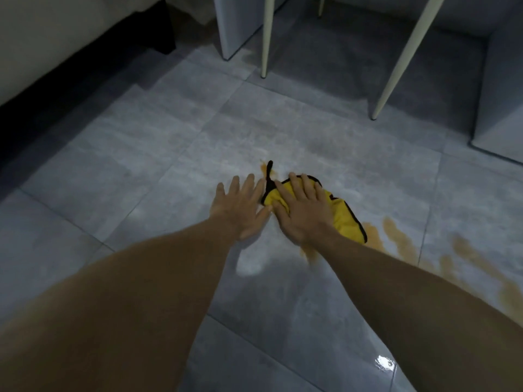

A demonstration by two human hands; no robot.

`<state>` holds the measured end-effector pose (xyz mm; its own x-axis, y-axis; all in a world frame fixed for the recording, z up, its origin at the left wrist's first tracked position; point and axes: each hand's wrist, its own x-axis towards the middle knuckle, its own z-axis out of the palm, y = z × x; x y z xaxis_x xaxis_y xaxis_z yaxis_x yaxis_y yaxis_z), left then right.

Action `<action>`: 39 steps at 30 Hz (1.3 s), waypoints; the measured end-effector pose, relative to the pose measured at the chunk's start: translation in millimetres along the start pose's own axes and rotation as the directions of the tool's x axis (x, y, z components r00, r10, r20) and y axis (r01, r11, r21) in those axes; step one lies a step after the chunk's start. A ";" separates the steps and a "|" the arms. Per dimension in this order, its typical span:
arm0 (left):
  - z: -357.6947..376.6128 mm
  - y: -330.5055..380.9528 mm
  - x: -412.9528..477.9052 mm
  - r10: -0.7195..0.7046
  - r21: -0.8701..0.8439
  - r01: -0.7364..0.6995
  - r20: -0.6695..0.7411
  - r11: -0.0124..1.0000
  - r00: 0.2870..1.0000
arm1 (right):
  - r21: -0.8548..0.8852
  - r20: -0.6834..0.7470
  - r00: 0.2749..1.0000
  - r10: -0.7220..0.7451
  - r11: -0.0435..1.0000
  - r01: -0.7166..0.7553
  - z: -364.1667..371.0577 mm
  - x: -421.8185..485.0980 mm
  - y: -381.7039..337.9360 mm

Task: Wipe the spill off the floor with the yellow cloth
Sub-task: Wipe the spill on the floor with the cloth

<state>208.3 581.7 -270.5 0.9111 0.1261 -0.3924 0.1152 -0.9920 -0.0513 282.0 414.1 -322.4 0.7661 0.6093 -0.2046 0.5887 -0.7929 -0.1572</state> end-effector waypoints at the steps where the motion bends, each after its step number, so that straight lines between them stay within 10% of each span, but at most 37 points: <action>1: 9.7 0.4 -1.3 -0.016 -0.018 0.016 0.005 1.000 1.000 | 0.001 -0.017 1.000 -0.010 1.000 0.010 4.1 -6.7 -2.3; 12: 71.2 8.3 -54.1 -0.034 -0.179 0.014 -0.108 0.984 0.994 | 0.053 -0.101 0.989 -0.107 0.992 0.113 35.2 -107.3 -44.8; 25: 26.1 -19.7 28.1 -0.147 -0.197 0.132 -0.064 0.972 0.987 | 0.156 -0.243 0.963 0.116 0.985 -0.079 3.2 62.4 -34.1; 39: 33.1 -41.4 16.1 -0.191 -0.249 0.169 -0.064 0.954 0.980 | -0.050 0.004 0.990 -0.139 0.989 0.139 1.0 56.0 -57.9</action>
<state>205.1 624.8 -305.0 0.8957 0.3126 -0.3161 0.3628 -0.9249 0.1135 290.6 494.1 -325.7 0.6761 0.7134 -0.1842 0.7013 -0.6998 -0.1359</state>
